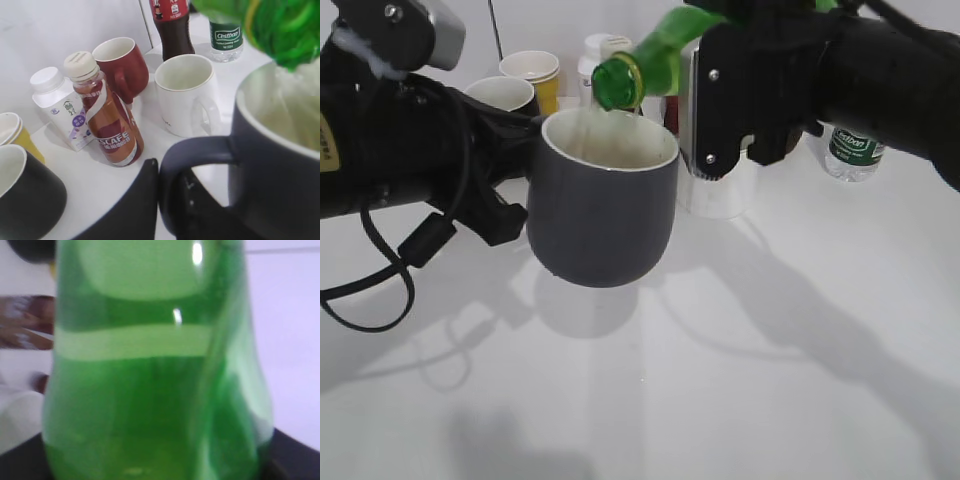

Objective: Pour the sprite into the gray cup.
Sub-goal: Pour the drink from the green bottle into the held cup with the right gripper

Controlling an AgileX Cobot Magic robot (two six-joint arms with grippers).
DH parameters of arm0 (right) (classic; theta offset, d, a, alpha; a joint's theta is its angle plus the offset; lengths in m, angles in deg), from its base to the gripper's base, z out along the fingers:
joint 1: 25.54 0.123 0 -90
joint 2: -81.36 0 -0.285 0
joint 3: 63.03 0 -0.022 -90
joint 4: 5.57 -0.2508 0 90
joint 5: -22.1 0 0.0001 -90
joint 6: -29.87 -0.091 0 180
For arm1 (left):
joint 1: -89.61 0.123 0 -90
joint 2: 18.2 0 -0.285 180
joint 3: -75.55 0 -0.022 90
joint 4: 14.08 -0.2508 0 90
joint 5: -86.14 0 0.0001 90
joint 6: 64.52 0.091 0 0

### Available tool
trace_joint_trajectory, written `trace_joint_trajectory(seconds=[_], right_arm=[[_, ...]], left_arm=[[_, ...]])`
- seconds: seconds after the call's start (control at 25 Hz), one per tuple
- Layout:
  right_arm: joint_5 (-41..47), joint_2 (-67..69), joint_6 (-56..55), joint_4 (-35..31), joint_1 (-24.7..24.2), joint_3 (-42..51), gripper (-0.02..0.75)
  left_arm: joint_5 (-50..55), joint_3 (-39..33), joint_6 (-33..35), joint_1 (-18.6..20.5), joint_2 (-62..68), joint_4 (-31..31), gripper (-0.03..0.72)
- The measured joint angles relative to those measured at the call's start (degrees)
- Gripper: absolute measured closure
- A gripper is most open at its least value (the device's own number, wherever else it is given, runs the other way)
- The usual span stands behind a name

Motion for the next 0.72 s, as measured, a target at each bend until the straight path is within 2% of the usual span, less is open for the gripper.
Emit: trace_joint_trajectory(seconds=[0.16, 0.44, 0.56, 0.72], right_arm=[[2.5, 0.0, -6.6, -1.0, -0.1, 0.0, 0.308], [8.0, 0.0, -22.9, -1.2, -0.1, 0.0, 0.308], [8.8, 0.0, -36.4, -1.2, -0.1, 0.0, 0.308], [9.2, -0.9, -60.4, -1.0, -0.1, 0.0, 0.308]], left_arm=[[0.0, 0.0, 0.0, 0.2, 0.0, -0.1, 0.635], [-1.4, 0.0, 0.0, 3.8, 0.0, -0.1, 0.635], [-4.0, 0.0, 0.0, 5.2, 0.9, -0.1, 0.635], [-8.6, 0.0, 0.0, 7.8, 4.8, -0.1, 0.635]])
